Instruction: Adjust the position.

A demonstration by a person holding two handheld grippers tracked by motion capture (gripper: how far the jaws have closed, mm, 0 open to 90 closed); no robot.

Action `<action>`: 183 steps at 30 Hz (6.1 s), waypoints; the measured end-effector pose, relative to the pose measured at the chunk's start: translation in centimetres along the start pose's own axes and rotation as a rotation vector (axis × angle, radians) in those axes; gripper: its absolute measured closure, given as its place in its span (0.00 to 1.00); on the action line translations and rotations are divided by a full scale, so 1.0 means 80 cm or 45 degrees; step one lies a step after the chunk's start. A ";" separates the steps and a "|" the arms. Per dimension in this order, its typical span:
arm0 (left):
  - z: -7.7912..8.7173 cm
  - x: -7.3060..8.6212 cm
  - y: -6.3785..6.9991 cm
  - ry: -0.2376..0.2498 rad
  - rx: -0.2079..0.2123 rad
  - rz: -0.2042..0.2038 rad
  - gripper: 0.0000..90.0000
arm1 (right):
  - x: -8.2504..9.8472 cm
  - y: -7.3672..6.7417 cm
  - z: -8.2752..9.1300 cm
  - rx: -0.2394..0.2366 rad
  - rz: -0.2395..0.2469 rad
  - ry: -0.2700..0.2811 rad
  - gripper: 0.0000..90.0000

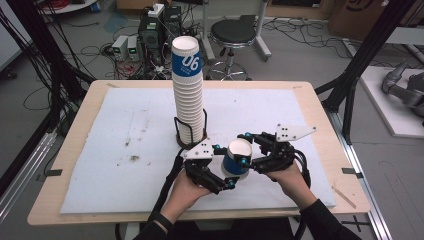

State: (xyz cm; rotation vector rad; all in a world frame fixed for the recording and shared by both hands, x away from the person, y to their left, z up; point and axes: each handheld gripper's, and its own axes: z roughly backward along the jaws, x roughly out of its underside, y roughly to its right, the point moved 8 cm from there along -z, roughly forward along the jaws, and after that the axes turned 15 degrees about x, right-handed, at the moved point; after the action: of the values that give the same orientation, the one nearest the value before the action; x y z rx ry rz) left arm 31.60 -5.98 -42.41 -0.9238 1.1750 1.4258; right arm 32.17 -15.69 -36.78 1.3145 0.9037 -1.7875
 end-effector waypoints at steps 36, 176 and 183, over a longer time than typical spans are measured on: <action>0.008 0.004 0.001 -0.229 0.049 -0.008 0.23 | -0.002 0.002 0.006 -0.041 0.008 -0.112 0.24; 0.061 -0.065 0.019 0.139 0.147 0.034 0.09 | 0.023 -0.002 0.002 -0.228 0.191 -0.225 0.33; 0.064 -0.065 0.019 0.129 0.151 0.020 0.20 | 0.028 -0.005 -0.002 -0.234 0.181 -0.232 0.33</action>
State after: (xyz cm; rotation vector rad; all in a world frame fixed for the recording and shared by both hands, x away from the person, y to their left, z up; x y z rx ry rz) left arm 31.27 -2.23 -36.02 -0.9140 1.3304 1.3192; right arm 31.43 -15.67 -38.90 1.0549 0.8311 -1.6419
